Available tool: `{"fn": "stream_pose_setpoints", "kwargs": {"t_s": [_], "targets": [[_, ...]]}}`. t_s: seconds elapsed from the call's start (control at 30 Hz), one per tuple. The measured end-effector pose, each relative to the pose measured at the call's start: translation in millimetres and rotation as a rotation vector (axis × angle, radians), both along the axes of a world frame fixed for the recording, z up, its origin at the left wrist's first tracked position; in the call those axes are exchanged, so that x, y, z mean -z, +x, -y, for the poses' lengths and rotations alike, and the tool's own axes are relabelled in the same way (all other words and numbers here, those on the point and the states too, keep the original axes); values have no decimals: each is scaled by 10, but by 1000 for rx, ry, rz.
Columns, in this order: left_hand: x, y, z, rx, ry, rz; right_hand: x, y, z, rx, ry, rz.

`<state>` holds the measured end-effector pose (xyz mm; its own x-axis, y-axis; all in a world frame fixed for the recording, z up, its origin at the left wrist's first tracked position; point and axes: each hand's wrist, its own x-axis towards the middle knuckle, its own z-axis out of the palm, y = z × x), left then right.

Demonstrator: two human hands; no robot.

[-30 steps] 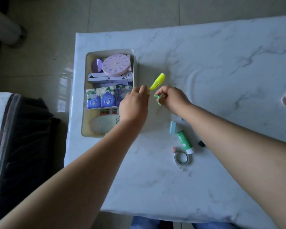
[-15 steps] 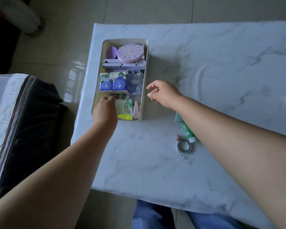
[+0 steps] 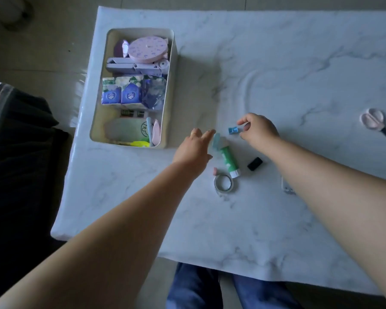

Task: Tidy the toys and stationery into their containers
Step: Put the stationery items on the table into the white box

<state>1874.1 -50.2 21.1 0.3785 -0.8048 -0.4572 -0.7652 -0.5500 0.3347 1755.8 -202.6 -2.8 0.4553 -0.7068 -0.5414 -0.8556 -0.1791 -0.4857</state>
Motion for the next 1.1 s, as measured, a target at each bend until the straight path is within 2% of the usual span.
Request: {"fn": "stream_pose_setpoints", "kwargs": {"t_s": [0.1,0.23,0.4,0.53,0.7,0.9,1.0,1.1], "targets": [[165,-126,151,16,81,2,153,-76,-74,-28,-35,-27],[243,-137,273,-33,36,6,237,15,-152,-58,-61,7],[215,-142,274,-31,-5,1,328,49,-201,98,-93,-1],[20,-14,139,-72,-155,39,198,49,-263,91,-125,0],[-330,485,-168,-220,-297,183,-275,452,-456,27,-61,173],[-529,1141,-599,-426,-210,293,-678,1275,-795,-148,-35,336],[-471,1325,-774,-397,-102,313,-690,1464,-895,-191,7,337],[-442,1344,-828,-365,-133,307,-603,1346,-824,-109,-22,261]]}}
